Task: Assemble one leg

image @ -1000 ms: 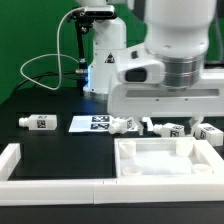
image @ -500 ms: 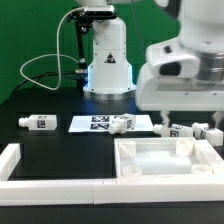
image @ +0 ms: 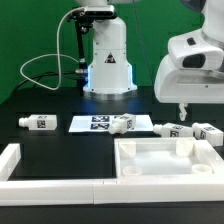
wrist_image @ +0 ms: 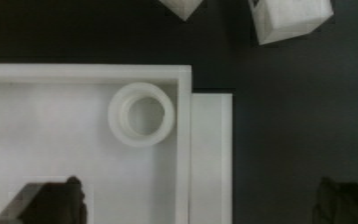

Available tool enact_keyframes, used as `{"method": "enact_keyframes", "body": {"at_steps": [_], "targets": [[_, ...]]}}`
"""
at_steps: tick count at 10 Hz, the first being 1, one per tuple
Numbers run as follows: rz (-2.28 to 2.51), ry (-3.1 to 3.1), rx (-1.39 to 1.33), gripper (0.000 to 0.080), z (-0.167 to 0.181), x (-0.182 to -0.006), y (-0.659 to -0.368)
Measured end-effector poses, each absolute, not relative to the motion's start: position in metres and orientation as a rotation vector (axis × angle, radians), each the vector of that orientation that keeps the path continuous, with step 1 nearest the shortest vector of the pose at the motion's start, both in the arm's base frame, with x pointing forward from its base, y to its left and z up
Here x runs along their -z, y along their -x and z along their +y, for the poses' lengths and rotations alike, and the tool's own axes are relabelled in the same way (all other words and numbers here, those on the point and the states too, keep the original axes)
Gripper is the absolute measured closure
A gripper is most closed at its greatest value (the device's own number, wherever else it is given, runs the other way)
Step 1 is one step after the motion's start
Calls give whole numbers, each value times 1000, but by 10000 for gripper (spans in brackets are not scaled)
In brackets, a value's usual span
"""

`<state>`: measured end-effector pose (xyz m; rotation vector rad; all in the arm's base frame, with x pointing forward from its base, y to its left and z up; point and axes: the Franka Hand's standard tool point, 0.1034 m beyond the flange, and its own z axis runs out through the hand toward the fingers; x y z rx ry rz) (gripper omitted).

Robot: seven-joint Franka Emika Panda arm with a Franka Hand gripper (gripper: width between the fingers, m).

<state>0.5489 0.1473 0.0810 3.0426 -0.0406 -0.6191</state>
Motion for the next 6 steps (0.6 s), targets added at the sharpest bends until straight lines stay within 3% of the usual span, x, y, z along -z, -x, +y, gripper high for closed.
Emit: {"method": "enact_keyframes", "body": {"at_steps": [3, 6], "targets": [[-53, -2959, 930, 151, 170, -79, -524], [-13, -2871, 1115, 151, 169, -76, -517]]}}
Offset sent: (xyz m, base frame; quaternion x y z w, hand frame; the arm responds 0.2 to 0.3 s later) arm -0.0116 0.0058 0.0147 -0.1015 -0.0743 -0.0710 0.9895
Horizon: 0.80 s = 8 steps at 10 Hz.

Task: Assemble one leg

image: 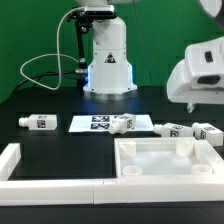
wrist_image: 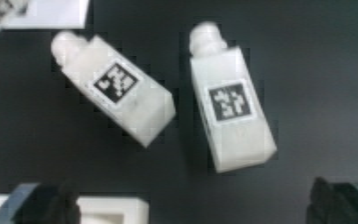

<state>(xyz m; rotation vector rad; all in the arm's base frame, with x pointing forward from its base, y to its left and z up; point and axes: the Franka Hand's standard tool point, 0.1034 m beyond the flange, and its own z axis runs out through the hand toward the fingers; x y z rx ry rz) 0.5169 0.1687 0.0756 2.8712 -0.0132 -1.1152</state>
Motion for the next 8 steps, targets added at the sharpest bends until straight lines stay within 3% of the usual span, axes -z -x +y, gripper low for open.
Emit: {"method": "enact_keyframes", "body": {"at_steps": [3, 8], "targets": [[253, -2872, 1122, 151, 202, -68, -506], [236, -2833, 1193, 151, 199, -59, -495]]}}
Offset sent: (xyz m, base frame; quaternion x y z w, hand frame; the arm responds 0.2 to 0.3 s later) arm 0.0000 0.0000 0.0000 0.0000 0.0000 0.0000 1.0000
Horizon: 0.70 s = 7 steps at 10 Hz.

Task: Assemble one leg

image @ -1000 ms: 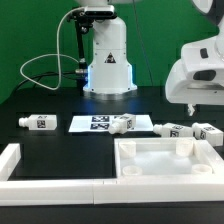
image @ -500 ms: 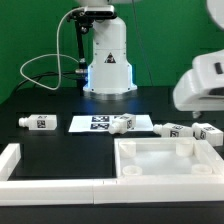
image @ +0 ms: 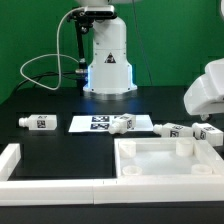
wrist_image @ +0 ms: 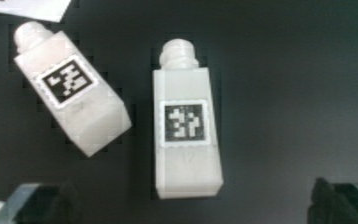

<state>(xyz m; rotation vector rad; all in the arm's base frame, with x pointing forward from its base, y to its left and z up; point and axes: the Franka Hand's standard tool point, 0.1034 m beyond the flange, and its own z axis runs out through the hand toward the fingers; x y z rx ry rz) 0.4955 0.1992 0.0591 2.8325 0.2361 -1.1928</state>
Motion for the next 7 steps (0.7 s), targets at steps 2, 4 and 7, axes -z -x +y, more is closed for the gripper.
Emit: {"method": "enact_keyframes", "body": {"at_steps": [2, 4, 7], "targets": [[224, -2709, 1407, 151, 189, -56, -486], [225, -2731, 1387, 151, 194, -49, -496], [152, -2738, 1370, 151, 199, -32, -490]]}}
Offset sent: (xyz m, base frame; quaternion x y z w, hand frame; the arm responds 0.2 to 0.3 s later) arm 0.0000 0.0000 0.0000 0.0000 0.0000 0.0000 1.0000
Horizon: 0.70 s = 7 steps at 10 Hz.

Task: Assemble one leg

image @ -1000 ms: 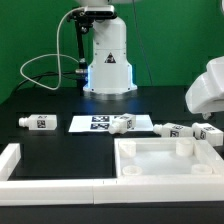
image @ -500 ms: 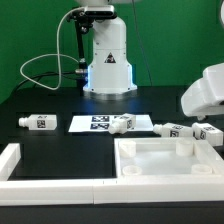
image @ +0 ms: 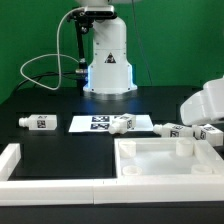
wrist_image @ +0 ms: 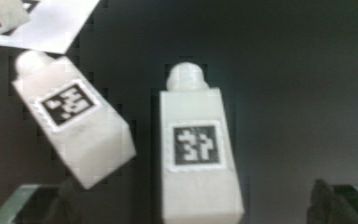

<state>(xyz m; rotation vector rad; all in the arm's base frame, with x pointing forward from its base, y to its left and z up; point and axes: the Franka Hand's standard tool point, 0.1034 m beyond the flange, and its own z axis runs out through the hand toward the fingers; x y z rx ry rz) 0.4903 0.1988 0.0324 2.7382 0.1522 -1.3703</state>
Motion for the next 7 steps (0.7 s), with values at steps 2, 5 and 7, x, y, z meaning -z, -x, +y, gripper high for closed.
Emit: {"method": "enact_keyframes", "body": {"at_steps": [2, 5, 7], "targets": [[156, -2730, 1379, 151, 200, -20, -482], [167, -2735, 1374, 151, 200, -14, -479], [167, -2734, 1375, 381, 200, -14, -479]]}}
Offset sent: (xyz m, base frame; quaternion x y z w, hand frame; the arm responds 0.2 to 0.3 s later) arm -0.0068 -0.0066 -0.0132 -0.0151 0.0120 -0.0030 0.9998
